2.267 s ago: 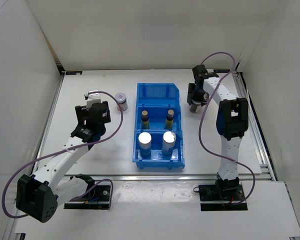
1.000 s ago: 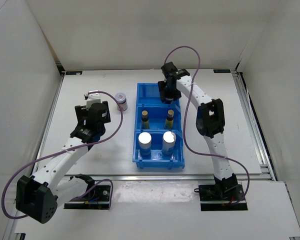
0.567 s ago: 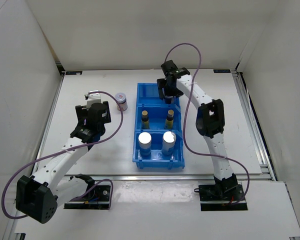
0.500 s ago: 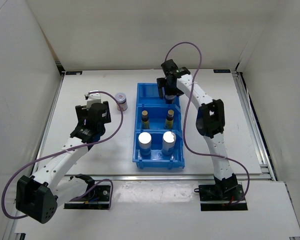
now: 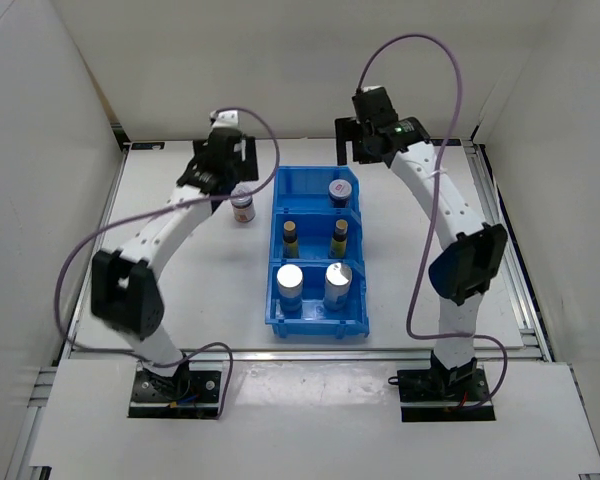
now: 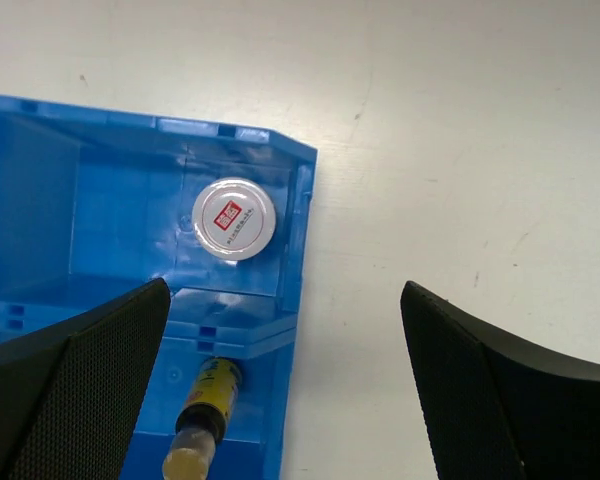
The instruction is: Organize the condiment bottles
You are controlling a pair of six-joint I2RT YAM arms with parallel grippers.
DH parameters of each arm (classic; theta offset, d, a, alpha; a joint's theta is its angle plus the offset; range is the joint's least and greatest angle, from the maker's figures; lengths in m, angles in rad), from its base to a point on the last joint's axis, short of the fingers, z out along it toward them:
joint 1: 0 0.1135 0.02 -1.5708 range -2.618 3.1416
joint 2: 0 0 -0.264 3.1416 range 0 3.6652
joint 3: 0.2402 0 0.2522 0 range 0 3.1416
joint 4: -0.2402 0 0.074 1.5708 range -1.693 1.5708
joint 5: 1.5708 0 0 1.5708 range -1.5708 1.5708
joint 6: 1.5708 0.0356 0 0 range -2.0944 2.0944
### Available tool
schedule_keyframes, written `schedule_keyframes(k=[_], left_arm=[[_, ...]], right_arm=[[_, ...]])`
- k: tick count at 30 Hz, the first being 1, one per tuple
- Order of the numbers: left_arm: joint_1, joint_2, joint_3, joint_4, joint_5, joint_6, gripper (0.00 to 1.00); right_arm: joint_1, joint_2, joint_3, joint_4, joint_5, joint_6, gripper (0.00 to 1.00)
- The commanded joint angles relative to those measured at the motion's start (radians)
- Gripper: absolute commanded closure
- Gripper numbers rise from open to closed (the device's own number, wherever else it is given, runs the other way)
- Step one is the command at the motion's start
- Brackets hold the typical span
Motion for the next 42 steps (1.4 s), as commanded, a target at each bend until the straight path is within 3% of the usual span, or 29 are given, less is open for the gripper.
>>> schedule_keyframes(k=[1,8,18,20,22,23,26,27,30,34,42], left_arm=[[0.011,0.169,0.197,-0.117,0.163,0.013,0.00],[0.078,0.385,0.329,-0.163,0.268,-0.051,0.00],[0.087,0.484,0.309,-0.194,0.278,-0.111,0.02],[0.097,0.493,0.309,-0.194,0.279,-0.111,0.09],[0.097,0.493,0.309,-0.194,0.298,-0.111,0.26],[0.097,0.493,0.309,-0.194,0.298,-0.111,0.40],[0.097,0.470,0.349,-0.238,0.294,-0.111,0.57],[0.097,0.458,0.360,-0.252,0.285,-0.111,0.67],[0.083,0.386,0.418,-0.288,0.219,-0.087,0.75],[0.020,0.301,0.533,-0.299,0.180,-0.029,0.77],[-0.106,0.395,0.772,-0.325,0.171,0.005,0.79]], right_arm=[[-0.014,-0.038,-0.065,0.052,0.033,-0.018,0.01],[-0.055,-0.058,-0.127,0.075,-0.036,-0.008,0.01],[-0.089,-0.077,-0.203,0.115,-0.110,0.012,0.01],[-0.089,-0.077,-0.203,0.115,-0.110,0.012,0.01],[-0.098,-0.077,-0.203,0.115,-0.110,0.012,0.01],[-0.099,-0.089,-0.203,0.115,-0.110,0.012,0.01],[-0.108,-0.112,-0.212,0.106,-0.099,0.012,0.01],[-0.118,-0.132,-0.223,0.106,-0.099,0.012,0.01],[-0.141,-0.176,-0.251,0.106,-0.089,0.021,0.01],[-0.168,-0.221,-0.281,0.106,-0.099,0.021,0.01],[-0.233,-0.253,-0.346,0.106,-0.164,0.044,0.01]])
